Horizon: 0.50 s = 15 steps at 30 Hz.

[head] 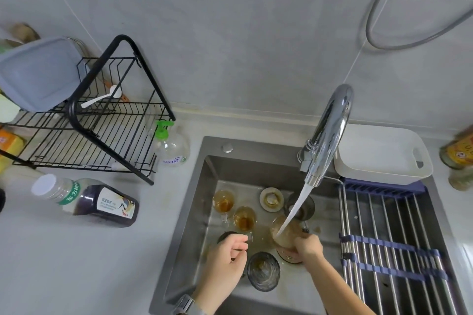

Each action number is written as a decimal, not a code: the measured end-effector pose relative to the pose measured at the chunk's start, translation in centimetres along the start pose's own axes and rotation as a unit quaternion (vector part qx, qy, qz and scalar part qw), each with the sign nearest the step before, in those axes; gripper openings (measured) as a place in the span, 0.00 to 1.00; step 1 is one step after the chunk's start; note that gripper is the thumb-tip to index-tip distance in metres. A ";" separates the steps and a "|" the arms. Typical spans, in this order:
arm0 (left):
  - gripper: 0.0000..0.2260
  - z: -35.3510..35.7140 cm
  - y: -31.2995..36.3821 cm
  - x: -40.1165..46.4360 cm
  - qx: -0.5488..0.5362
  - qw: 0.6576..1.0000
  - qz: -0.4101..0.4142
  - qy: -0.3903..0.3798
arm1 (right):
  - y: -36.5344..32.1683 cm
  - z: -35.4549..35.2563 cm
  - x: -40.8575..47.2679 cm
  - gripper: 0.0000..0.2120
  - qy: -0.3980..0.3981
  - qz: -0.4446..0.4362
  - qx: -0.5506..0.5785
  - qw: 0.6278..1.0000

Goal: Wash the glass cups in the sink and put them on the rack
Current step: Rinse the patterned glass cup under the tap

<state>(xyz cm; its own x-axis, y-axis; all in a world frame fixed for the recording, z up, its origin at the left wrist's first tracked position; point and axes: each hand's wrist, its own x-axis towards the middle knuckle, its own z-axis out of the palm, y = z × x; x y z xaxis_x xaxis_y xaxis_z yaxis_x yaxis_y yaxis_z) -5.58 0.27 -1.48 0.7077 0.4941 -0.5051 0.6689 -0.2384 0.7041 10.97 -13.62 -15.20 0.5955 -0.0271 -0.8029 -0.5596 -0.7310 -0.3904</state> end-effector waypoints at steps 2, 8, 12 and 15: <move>0.14 0.5 0.6 0.0 -0.005 1.000 0.009 -0.011 | 0.6 -1.0 0.4 0.13 -0.017 0.015 0.089 0.996; 0.21 1.1 1.4 -0.1 0.041 0.997 0.039 -0.046 | -0.7 -5.0 -5.9 0.17 -0.126 0.020 0.262 0.957; 0.37 0.9 2.2 -0.1 0.093 0.990 0.076 -0.072 | -1.1 -6.7 -9.9 0.16 -0.172 -0.001 0.245 0.954; 0.44 1.0 3.9 0.2 0.095 0.983 0.126 -0.089 | -1.7 -7.3 -12.8 0.13 -0.197 -0.028 0.237 0.951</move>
<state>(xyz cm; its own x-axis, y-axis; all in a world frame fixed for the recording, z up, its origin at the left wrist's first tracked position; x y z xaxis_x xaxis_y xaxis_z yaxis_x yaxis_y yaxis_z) -2.65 -1.44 0.63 0.8741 0.2492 -0.4170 0.4850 -0.4957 0.7205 8.50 -17.04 -0.95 0.4226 0.3283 -0.8448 -0.7855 -0.3323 -0.5221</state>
